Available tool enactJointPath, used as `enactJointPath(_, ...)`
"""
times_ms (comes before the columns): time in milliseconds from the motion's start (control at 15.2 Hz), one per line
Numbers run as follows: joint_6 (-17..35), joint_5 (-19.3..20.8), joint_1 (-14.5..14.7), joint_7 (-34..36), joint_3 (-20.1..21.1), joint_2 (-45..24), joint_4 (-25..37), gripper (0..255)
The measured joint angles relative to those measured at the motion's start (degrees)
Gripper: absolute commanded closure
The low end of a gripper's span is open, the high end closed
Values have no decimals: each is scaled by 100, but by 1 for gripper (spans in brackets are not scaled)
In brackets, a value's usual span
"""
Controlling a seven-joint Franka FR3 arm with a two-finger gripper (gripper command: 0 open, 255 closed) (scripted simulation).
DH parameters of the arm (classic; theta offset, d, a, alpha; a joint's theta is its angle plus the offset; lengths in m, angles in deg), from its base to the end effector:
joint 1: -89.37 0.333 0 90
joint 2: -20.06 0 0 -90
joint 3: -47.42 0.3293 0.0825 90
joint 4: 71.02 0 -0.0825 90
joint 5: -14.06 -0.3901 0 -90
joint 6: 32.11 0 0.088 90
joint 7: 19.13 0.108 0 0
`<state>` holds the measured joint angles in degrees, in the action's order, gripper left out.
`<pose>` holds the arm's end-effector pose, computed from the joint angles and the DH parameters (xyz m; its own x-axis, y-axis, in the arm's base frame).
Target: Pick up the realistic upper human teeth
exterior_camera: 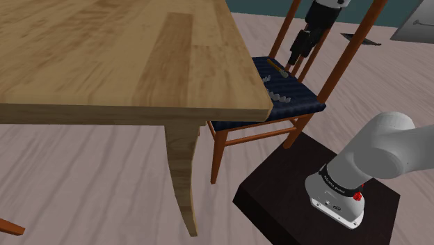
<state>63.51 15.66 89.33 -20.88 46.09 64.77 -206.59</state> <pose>0.3148 -0.0126 0.6013 0.9965 0.0148 0.0825 0.0137 -0.9998 0.0141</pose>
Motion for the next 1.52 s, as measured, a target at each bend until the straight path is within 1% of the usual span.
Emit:
enactJointPath(66,0,0,0,0,0,0,0,0)
enactJointPath(198,82,-54,72,71,124,-56,-72,0)
enactJointPath(528,397,-274,367,368,623,-218,-406,0)
enactJointPath(660,494,-369,480,500,820,-329,-449,0)
enactJointPath(1188,1057,-421,530,549,914,-380,-983,0)
enactJointPath(1254,1089,-422,530,548,914,-384,-1011,255)
enactJointPath(1518,1121,-422,529,546,914,-386,-1039,255)
